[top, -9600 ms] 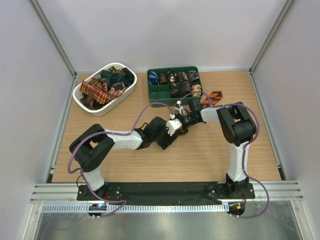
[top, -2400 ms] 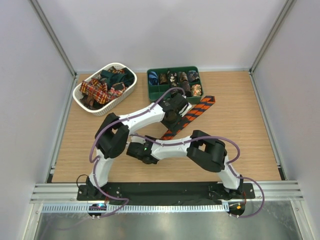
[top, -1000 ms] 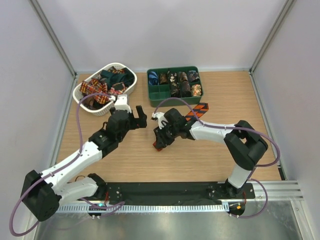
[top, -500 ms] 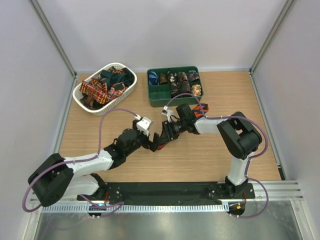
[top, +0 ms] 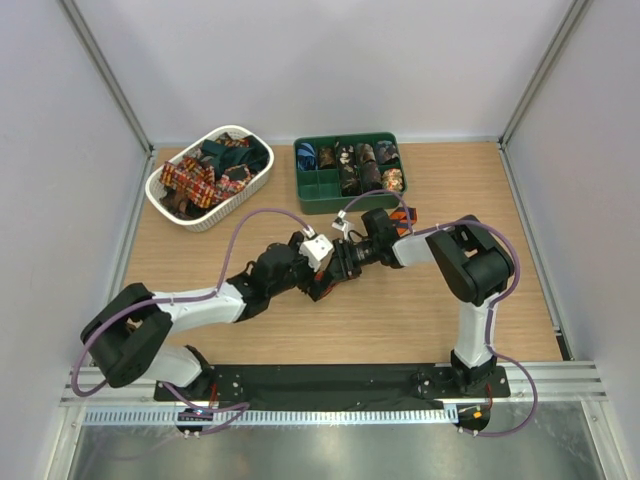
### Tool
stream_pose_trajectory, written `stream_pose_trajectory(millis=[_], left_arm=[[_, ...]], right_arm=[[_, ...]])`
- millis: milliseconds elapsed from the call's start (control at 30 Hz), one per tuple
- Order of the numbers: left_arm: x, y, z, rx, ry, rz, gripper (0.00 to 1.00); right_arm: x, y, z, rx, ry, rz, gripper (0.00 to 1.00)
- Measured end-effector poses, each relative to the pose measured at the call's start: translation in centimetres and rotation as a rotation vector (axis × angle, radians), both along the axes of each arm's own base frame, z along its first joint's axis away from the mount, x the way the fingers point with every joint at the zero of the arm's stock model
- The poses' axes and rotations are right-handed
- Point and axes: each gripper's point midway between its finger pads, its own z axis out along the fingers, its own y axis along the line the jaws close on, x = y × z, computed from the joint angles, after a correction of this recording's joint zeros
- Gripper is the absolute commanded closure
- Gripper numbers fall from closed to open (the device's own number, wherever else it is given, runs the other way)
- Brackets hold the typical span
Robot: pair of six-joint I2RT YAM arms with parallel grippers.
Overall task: Roll the ties
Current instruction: Roll the tie
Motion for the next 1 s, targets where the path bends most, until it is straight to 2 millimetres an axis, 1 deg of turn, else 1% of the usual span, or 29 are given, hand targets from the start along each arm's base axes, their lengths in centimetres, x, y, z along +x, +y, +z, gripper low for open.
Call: stream_pose_trajectory(millis=[67, 100, 133, 300, 433, 567, 633, 700, 733, 767, 833, 1000], left_arm=[[0.0, -0.1, -0.7, 0.027, 0.015, -0.015, 0.09], [-0.2, 0.0, -1.0, 0.041, 0.025, -0.022, 0.12], [-0.3, 0.1, -1.4, 0.053, 0.037, -0.028, 0.14], [-0.9, 0.8, -3.1, 0.102, 0.09, -0.036, 0.15], [-1.3, 1.1, -4.5, 0.132, 0.137, -0.05, 0.14], [-1.6, 0.6, -5.5, 0.153, 0.179, -0.081, 0.14], [-1.3, 0.2, -5.7, 0.163, 0.187, -0.094, 0.15], [-1.0, -0.3, -5.8, 0.165, 0.193, -0.104, 0.21], [-0.9, -0.5, -5.9, 0.165, 0.197, -0.107, 0.26], [-0.6, -0.7, -5.9, 0.166, 0.199, -0.109, 0.34], [-0.3, -1.1, -6.1, 0.172, 0.208, -0.112, 0.41], [-0.4, -1.4, -7.2, 0.205, 0.257, -0.128, 0.47]], right_arm=[[0.0, 0.1, 0.1, 0.005, 0.002, -0.001, 0.91], [0.1, 0.1, 0.1, 0.008, -0.001, -0.001, 0.91], [0.1, 0.1, 0.1, 0.009, -0.001, -0.002, 0.91], [0.3, 0.2, 0.1, 0.012, 0.001, -0.008, 0.91], [0.3, 0.2, 0.1, 0.015, 0.006, -0.01, 0.91], [0.3, 0.2, 0.0, 0.019, 0.009, -0.009, 0.91], [0.3, 0.2, 0.0, 0.019, 0.012, -0.009, 0.91], [0.4, 0.2, 0.0, 0.021, 0.012, -0.011, 0.91], [0.4, 0.2, 0.0, 0.021, 0.011, -0.011, 0.91], [0.4, 0.2, 0.0, 0.022, 0.01, -0.011, 0.91], [0.4, 0.2, 0.0, 0.022, 0.01, -0.013, 0.91], [0.8, 0.2, 0.1, 0.023, -0.001, -0.023, 0.91]])
